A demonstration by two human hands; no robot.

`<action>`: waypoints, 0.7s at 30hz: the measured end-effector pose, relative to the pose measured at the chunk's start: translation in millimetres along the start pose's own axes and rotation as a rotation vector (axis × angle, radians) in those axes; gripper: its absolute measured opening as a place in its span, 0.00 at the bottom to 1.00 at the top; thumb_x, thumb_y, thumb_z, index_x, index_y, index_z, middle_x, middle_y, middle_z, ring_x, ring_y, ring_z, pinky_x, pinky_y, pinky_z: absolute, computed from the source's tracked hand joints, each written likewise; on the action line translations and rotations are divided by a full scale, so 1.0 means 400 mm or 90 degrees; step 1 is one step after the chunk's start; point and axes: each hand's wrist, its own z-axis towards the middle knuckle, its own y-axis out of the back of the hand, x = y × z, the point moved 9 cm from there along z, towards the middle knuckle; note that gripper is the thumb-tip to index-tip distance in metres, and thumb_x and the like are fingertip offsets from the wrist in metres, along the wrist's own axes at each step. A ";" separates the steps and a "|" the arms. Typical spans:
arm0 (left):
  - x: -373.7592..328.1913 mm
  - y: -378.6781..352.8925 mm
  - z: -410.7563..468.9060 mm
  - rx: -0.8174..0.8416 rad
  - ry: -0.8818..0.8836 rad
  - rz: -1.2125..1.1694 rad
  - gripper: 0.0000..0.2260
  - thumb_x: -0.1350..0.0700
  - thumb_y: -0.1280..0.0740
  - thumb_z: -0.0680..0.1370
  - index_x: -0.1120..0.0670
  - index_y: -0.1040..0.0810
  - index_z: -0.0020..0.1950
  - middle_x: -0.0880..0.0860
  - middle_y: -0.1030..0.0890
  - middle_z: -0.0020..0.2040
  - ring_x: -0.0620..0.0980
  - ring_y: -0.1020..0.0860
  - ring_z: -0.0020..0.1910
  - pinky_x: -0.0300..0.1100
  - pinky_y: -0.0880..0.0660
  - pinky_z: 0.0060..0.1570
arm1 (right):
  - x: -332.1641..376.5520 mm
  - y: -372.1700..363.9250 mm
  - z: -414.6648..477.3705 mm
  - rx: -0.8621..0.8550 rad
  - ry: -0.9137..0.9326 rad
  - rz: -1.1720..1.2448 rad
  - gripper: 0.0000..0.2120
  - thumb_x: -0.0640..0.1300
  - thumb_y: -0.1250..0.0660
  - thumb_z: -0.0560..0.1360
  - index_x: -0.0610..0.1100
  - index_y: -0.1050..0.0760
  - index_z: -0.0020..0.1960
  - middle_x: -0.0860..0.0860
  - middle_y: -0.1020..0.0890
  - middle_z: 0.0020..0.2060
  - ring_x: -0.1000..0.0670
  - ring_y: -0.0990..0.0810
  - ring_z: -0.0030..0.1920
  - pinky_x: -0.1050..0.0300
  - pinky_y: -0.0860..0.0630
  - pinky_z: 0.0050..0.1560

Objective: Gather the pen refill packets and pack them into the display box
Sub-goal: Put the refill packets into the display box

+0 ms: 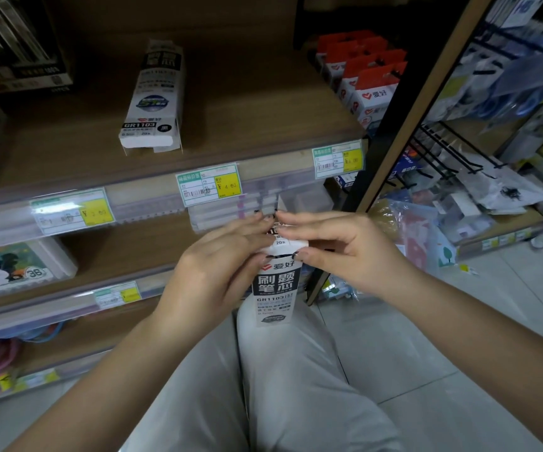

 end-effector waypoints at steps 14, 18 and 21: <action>-0.007 0.015 0.003 0.087 -0.054 0.006 0.12 0.55 0.38 0.79 0.59 0.23 0.59 0.52 0.24 0.61 0.49 0.26 0.64 0.44 0.30 0.65 | 0.079 -0.009 -0.009 -0.027 0.244 -0.268 0.15 0.42 0.34 0.74 0.38 0.22 0.58 0.48 0.22 0.57 0.52 0.22 0.59 0.57 0.26 0.62; -0.001 0.016 0.003 0.086 -0.044 -0.016 0.12 0.54 0.40 0.80 0.58 0.24 0.59 0.53 0.24 0.62 0.49 0.26 0.65 0.43 0.31 0.66 | 0.096 -0.021 -0.019 -0.036 0.312 -0.345 0.16 0.46 0.39 0.78 0.37 0.22 0.58 0.42 0.20 0.57 0.49 0.21 0.58 0.57 0.26 0.61; 0.001 0.014 0.004 0.092 -0.043 -0.005 0.14 0.55 0.40 0.81 0.63 0.21 0.58 0.53 0.24 0.62 0.49 0.26 0.65 0.42 0.31 0.66 | 0.104 -0.026 -0.023 -0.052 0.345 -0.386 0.16 0.46 0.39 0.78 0.36 0.21 0.57 0.42 0.19 0.56 0.47 0.20 0.57 0.57 0.26 0.60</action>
